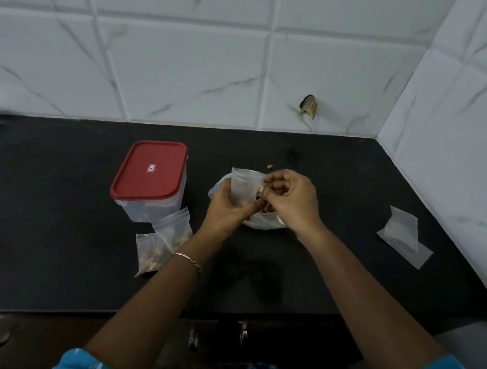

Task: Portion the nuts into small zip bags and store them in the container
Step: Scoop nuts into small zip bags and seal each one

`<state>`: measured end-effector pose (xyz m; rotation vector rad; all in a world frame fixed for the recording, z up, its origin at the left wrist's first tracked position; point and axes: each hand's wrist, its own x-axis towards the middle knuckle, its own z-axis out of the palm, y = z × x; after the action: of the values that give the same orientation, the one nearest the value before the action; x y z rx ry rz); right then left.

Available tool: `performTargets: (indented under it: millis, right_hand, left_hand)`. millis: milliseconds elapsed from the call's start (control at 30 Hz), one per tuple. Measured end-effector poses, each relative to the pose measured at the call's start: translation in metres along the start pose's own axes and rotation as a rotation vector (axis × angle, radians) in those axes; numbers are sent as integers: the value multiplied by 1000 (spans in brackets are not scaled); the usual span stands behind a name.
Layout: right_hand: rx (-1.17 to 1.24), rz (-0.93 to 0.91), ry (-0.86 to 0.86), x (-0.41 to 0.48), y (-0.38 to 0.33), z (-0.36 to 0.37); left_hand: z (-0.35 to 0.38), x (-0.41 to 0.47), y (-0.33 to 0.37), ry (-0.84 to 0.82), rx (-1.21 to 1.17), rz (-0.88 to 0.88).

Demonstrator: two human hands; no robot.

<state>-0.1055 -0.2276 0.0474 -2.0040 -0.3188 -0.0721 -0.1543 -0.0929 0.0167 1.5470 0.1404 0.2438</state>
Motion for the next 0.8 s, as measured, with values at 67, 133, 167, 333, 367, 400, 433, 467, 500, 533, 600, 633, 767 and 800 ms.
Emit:
performTargets:
  millis: [67, 133, 167, 333, 367, 400, 433, 467, 500, 533, 600, 633, 767, 800]
  right_hand:
    - [25, -16, 13, 6, -5, -1]
    - [82, -36, -6, 10, -11, -2]
    - [124, -50, -26, 12, -15, -2]
    - [38, -231, -241, 16, -29, -2]
    - [-4, -257, -229, 19, -31, -2]
    - [-33, -276, -207, 22, -34, -3]
    - [-51, -290, -191, 25, -37, -4]
    - [-70, -305, -190, 28, -41, -6]
    - [-93, -327, -200, 31, -45, -8]
    - [-122, -352, -213, 33, -48, -9]
    - [-174, -402, -224, 36, -57, -10]
    - [-187, -416, -217, 37, -60, -10]
    - [-103, -395, -207, 38, -72, -9]
    - [-67, -368, -211, 38, -74, -9]
  left_hand:
    - [-9, 2, 4, -2, -25, 9]
    - [-17, 3, 7, -3, -46, 7]
    - [-20, 3, 9, 4, -52, 5]
    - [-30, 7, 22, 3, -115, 40]
    - [-31, 7, 25, -1, -116, 38]
    - [-33, 6, 28, -1, -113, 41]
    - [-35, 7, 30, 3, -106, 46]
    - [-36, 7, 32, 9, -98, 56]
    - [-38, 8, 34, 15, -93, 66]
    - [-40, 9, 34, 18, -88, 74]
    - [-44, 10, 38, 14, -86, 81]
    - [-47, 11, 40, 4, -87, 86]
    - [-54, 15, 49, 36, -147, 107]
    - [-56, 16, 52, 64, -173, 114]
